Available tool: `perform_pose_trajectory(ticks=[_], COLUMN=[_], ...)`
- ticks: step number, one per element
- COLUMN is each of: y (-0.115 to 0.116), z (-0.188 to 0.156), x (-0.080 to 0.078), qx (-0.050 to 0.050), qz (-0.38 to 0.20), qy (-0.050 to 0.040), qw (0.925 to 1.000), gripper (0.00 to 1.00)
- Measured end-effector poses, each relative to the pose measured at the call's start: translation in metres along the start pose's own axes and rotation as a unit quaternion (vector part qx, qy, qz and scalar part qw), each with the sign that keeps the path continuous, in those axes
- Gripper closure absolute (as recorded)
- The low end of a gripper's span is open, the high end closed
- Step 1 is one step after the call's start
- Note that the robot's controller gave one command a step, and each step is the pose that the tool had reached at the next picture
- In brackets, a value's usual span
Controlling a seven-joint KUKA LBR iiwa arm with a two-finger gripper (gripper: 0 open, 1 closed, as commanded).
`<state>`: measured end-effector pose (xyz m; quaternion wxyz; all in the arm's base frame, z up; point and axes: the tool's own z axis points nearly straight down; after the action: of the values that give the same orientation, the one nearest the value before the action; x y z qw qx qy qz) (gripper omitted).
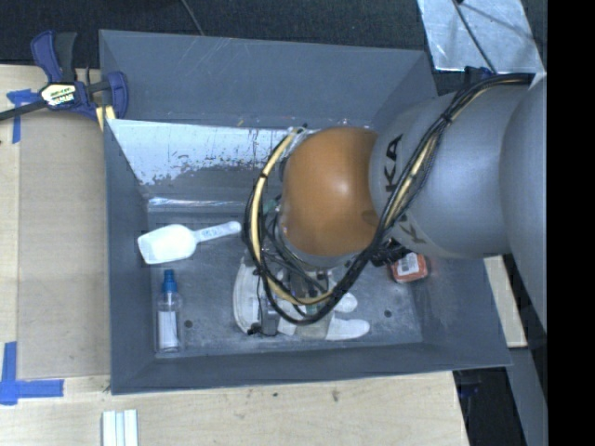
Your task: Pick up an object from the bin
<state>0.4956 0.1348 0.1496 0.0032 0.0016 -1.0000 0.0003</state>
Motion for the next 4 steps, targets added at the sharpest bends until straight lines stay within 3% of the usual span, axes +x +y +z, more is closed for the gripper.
perform_pose_trajectory(ticks=[1, 2, 3, 4], y=[-0.001, -0.020, -0.058, -0.075], z=[-0.004, 0.015, 0.053, 0.054], x=[-0.002, -0.020, -0.018, -0.082], qx=[-0.001, -0.001, 0.000, 0.000], qz=[0.001, -0.027, -0.016, -0.047], qy=[-0.0041, -0.0048, -0.0050, -0.0050], qw=[1.0000, 0.9996, 0.9999, 0.9989], gripper=[0.00, 0.00, 0.00, 1.00])
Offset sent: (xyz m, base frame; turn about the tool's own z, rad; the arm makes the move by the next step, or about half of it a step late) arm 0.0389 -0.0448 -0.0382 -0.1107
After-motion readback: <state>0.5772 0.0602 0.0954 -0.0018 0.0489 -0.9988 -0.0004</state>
